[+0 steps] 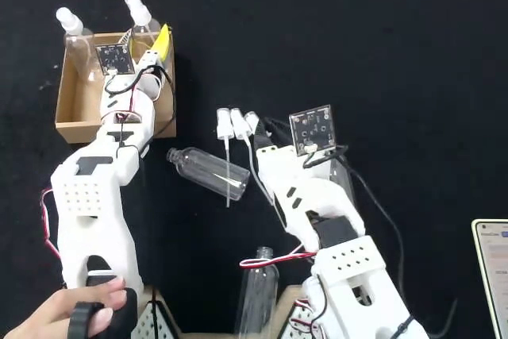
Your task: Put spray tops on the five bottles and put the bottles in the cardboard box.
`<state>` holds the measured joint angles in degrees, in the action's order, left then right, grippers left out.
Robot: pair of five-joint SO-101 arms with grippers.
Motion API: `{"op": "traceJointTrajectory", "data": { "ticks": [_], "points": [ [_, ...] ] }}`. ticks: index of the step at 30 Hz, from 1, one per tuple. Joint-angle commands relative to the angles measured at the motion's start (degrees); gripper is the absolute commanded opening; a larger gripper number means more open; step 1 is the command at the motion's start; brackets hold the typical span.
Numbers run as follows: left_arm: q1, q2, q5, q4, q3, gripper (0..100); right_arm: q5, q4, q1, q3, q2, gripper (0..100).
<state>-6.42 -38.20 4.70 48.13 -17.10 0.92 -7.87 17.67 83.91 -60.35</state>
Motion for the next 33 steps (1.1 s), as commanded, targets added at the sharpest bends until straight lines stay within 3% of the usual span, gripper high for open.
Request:
{"op": "traceJointTrajectory", "data": {
  "ticks": [1, 27, 33],
  "points": [
    [0.5, 0.4, -0.2, 1.0, 2.1, 32, 0.0, 1.6, -0.6, -0.4, -2.0, 2.5],
    [0.0, 1.0, -0.7, 1.4, 0.0, 34, -0.1, 1.6, -0.9, -0.4, -1.9, 2.5],
    [0.0, 6.8, -0.7, 6.2, -7.3, 34, -0.1, 1.6, -0.9, -0.4, -1.9, 2.5]
  ]
}}
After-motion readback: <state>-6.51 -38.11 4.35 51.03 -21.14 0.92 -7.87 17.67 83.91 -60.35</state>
